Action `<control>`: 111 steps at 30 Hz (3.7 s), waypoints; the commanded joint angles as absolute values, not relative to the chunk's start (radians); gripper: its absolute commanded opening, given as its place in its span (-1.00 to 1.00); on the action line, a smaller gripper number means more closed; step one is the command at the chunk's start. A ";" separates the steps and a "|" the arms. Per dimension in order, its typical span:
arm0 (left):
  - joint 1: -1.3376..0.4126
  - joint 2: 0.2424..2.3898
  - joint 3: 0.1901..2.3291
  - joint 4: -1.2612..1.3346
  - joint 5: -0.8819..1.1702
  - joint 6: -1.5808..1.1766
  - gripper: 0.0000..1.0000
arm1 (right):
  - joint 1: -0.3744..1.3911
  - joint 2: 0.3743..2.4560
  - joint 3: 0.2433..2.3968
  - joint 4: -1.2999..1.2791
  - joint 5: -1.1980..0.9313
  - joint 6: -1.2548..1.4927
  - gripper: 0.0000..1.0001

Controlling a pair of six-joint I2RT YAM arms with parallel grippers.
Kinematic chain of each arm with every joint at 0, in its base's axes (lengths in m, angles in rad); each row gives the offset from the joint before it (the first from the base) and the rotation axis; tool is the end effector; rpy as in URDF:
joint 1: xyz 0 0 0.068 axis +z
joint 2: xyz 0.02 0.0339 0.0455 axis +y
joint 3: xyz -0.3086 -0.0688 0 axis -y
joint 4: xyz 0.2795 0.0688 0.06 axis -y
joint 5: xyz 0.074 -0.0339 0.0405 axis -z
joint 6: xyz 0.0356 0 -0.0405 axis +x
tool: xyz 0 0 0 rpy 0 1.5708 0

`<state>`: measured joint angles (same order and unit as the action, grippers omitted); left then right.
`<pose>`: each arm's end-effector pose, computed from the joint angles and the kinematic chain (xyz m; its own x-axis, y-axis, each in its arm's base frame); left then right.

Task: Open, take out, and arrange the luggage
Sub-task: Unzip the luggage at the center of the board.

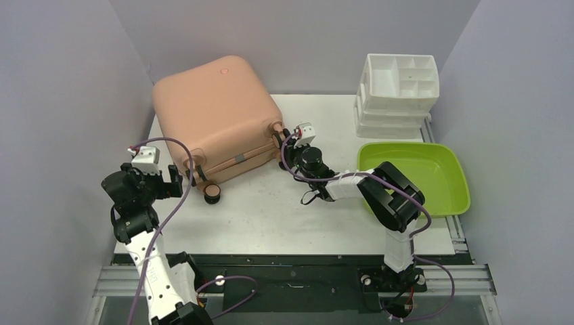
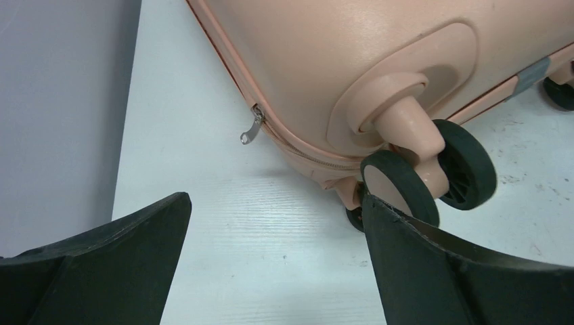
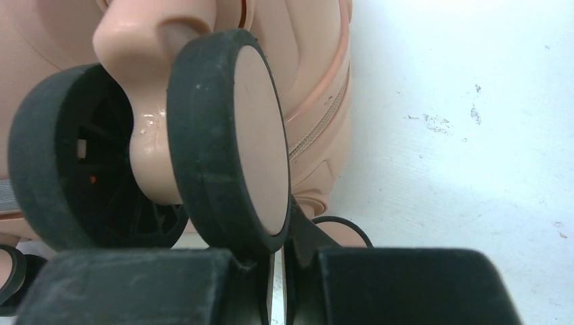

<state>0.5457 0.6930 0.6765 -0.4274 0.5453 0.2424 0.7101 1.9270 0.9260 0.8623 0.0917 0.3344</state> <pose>0.1441 0.0659 0.3212 -0.3668 0.0174 -0.9301 0.0460 0.9989 0.0005 0.3337 0.2826 0.1846 -0.2895 0.1821 -0.9397 -0.5138 0.7987 0.3131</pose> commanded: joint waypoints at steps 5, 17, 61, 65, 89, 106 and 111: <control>0.496 0.754 0.767 -0.317 0.545 0.122 0.95 | 0.694 1.883 0.962 0.758 0.105 0.327 -1.00; 0.257 1.014 0.934 -0.372 0.342 0.077 0.93 | 0.699 1.914 0.986 0.731 0.091 0.322 -1.00; 0.158 1.185 0.883 -0.533 0.090 0.270 -0.01 | 0.518 2.040 1.234 0.485 -0.184 0.526 -1.00; 0.156 1.184 0.874 -0.531 0.080 0.273 -0.06 | 0.465 2.117 1.215 0.796 -0.445 0.792 -1.00; 0.167 1.176 0.859 -0.534 0.062 0.291 0.15 | 0.542 2.101 1.056 1.179 -0.584 0.637 -0.18; 0.194 1.156 0.859 -0.542 0.110 0.285 0.15 | 0.598 2.080 1.067 1.049 -0.296 0.531 -0.25; 0.202 1.151 0.858 -0.544 0.120 0.281 0.16 | 0.598 2.047 1.038 1.046 -0.231 0.532 -0.28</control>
<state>0.1757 1.1095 0.9195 -0.3767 0.1390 0.2504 0.5964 2.1452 1.0447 1.0069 -0.3019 0.5358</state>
